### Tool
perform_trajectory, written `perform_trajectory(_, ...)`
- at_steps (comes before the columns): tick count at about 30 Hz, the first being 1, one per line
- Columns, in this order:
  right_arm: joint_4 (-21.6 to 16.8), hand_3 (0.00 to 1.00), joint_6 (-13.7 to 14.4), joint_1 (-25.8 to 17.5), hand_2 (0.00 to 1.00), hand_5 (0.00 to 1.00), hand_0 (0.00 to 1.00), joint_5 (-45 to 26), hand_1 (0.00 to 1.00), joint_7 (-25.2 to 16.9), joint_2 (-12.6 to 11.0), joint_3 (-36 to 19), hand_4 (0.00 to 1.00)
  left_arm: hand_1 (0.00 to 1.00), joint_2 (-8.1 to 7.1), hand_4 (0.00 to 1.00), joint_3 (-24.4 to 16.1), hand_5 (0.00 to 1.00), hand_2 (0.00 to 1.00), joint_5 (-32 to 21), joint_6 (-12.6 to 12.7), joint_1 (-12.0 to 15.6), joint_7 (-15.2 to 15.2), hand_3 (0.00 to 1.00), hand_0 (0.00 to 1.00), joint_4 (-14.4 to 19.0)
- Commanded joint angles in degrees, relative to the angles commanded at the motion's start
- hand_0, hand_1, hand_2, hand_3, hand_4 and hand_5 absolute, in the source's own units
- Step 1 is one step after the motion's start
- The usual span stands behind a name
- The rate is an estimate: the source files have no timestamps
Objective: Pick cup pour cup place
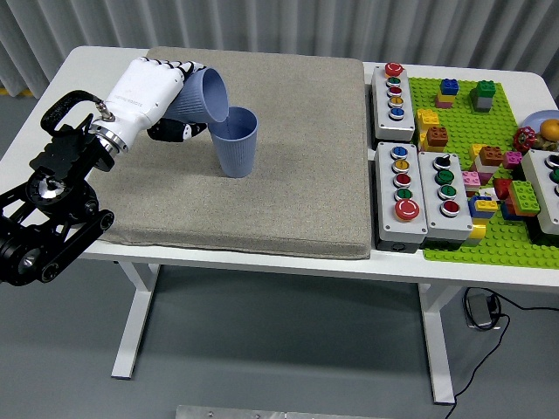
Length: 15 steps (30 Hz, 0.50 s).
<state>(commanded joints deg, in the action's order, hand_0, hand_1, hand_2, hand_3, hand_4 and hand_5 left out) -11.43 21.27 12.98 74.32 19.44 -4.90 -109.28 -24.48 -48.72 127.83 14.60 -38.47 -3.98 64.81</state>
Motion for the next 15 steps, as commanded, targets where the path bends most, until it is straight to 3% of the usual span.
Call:
perform_trajectory(4,0.00,0.535,0.01,-0.03,0.494,0.408,0.671,-0.17,0.557,-0.03,-0.04,0.07,0.054,0.468,-0.55,0.686,1.28,0.122,0.488,2.17,0.01,-0.62,-0.82,0.488,0.450,0.31)
perform_trajectory(15,0.04,0.535,0.01,0.32,0.494,0.407,0.671,-0.72,0.557,-0.11,-0.19,0.32,0.053,0.468,-1.99,0.689,5.20,0.119,0.488,2.17,0.12,-3.64,-1.86,0.489,0.449,0.88)
